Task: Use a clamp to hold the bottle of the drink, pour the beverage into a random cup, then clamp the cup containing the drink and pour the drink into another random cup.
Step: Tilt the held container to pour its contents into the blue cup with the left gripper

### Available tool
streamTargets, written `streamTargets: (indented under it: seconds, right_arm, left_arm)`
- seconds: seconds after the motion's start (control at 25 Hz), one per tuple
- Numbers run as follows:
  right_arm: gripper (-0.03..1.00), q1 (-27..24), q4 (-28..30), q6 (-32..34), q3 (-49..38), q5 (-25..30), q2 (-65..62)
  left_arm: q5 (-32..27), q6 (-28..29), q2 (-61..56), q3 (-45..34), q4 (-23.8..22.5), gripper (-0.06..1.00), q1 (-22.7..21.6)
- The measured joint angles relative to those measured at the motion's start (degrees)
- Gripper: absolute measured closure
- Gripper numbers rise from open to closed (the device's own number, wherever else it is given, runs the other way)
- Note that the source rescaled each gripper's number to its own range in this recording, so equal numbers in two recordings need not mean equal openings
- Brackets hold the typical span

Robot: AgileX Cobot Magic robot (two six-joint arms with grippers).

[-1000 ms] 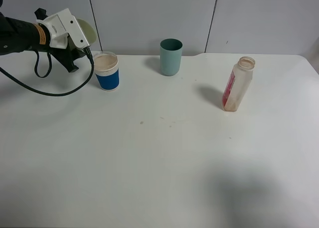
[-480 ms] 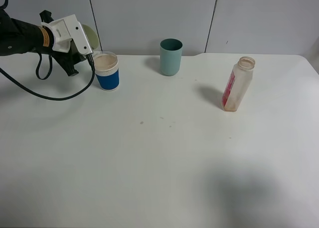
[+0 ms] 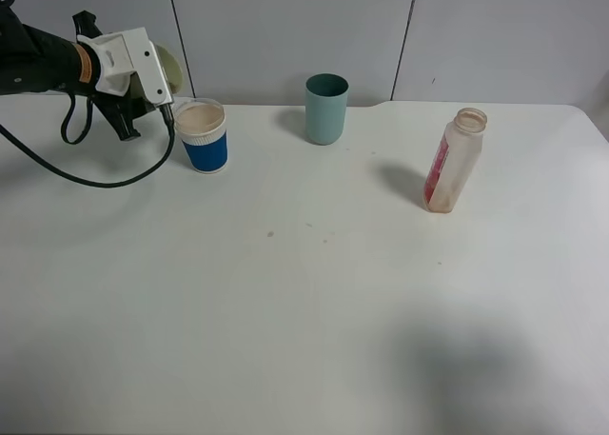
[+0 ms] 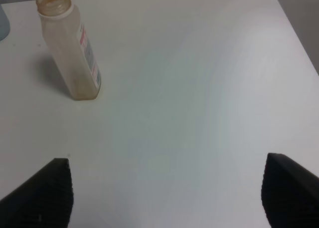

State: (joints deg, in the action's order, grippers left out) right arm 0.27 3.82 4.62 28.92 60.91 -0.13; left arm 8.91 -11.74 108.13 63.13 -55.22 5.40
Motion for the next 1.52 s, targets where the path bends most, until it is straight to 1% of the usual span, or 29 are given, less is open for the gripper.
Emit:
streamTargets:
  seconds: [0.24, 0.8, 1.08, 1.52]
  right_arm:
    - [0.37, 0.00, 0.00, 0.00, 0.00, 0.00, 0.00]
    - [0.37, 0.00, 0.00, 0.00, 0.00, 0.00, 0.00]
    - [0.37, 0.00, 0.00, 0.00, 0.00, 0.00, 0.00]
    - [0.37, 0.00, 0.00, 0.00, 0.00, 0.00, 0.00]
  left_arm:
    - [-1.01, 0.00, 0.00, 0.39, -0.32, 0.94, 0.34]
    - [-1.26, -0.05, 0.00, 0.39, -2.77, 0.94, 1.75]
    - [-2.89, -0.17, 0.00, 0.39, -6.06, 0.94, 2.07]
    - [-2.96, -0.17, 0.00, 0.43, -8.15, 0.94, 2.07]
